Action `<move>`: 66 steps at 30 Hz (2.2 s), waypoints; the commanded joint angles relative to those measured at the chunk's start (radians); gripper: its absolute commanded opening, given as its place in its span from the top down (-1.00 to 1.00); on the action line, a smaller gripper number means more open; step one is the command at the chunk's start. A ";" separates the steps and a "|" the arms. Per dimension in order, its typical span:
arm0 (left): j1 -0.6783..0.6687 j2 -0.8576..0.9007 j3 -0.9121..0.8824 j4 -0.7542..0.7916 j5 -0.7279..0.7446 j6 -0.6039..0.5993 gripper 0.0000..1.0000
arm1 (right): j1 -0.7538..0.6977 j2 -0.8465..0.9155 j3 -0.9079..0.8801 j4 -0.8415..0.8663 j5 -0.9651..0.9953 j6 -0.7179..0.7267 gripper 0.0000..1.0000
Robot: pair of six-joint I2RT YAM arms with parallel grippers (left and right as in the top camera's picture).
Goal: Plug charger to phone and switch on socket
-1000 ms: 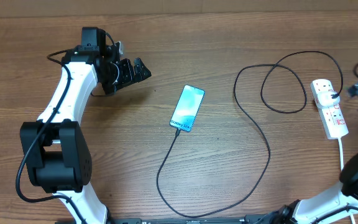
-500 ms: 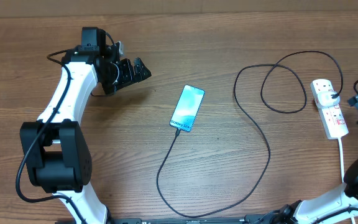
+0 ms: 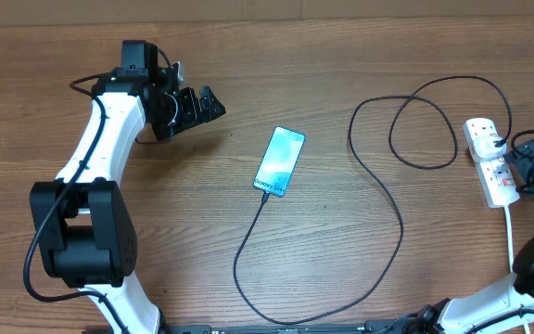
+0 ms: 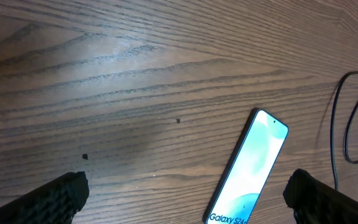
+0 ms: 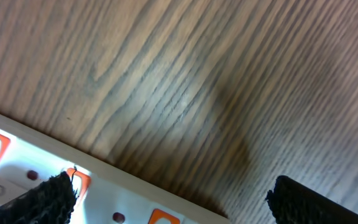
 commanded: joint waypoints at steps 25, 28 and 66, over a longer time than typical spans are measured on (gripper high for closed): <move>-0.007 -0.017 -0.002 -0.003 -0.005 -0.005 -1.00 | -0.001 -0.006 -0.079 0.138 -0.080 -0.008 -1.00; -0.007 -0.017 -0.002 -0.003 -0.005 -0.005 -1.00 | -0.001 -0.006 -0.079 0.148 -0.076 -0.008 -1.00; -0.007 -0.017 -0.002 -0.003 -0.005 -0.005 -1.00 | -0.001 0.068 -0.079 0.064 -0.081 -0.007 -0.99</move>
